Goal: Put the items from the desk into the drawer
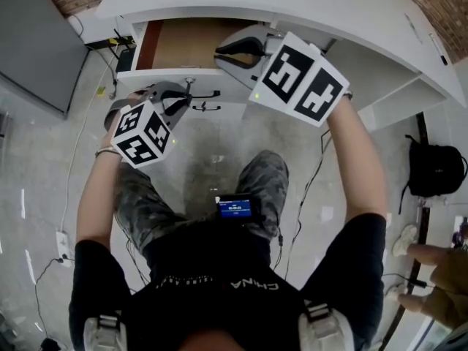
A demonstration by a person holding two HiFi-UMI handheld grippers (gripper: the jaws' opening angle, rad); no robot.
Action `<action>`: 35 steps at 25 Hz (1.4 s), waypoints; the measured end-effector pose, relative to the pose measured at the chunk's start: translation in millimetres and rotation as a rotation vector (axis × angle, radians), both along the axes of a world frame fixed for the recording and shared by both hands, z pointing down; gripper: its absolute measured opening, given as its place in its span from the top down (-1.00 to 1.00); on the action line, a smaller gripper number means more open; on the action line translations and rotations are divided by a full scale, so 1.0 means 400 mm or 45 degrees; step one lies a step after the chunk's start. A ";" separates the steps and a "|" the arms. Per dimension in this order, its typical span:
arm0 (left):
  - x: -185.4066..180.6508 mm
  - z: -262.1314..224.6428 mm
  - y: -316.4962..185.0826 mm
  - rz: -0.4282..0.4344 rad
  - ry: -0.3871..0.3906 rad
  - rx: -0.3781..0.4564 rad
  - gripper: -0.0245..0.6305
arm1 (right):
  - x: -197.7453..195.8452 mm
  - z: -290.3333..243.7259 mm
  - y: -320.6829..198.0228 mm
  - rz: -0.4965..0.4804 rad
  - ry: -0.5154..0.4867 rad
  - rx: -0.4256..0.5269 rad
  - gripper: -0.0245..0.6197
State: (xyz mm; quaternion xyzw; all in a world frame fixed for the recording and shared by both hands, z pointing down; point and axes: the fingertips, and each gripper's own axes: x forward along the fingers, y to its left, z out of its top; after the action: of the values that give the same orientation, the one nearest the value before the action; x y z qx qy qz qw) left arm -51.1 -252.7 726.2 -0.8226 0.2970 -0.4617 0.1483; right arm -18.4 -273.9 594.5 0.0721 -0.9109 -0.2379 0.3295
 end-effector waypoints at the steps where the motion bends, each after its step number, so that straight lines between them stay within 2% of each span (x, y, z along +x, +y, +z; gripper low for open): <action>1: 0.000 -0.008 -0.003 0.006 0.001 -0.012 0.83 | 0.008 -0.011 0.008 0.003 -0.026 0.007 0.81; 5: -0.003 -0.040 -0.017 0.023 -0.004 -0.048 0.83 | 0.037 -0.036 0.033 0.017 -0.104 0.008 0.81; 11: -0.006 -0.051 -0.021 0.057 -0.036 -0.108 0.83 | 0.061 -0.041 0.068 0.015 -0.140 0.006 0.82; 22: -0.008 -0.056 -0.031 0.074 -0.045 -0.116 0.83 | 0.064 0.085 0.076 0.046 -0.081 -0.103 0.81; 35: -0.026 -0.054 -0.135 0.030 -0.006 -0.125 0.83 | 0.067 0.124 0.000 0.140 -0.120 -0.172 0.81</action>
State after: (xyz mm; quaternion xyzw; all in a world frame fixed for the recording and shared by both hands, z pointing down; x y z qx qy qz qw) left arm -61.3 -306.8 704.8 -0.8312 0.2640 -0.4758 0.1138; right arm 8.4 -274.0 644.2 0.1109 -0.9340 -0.1539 0.3028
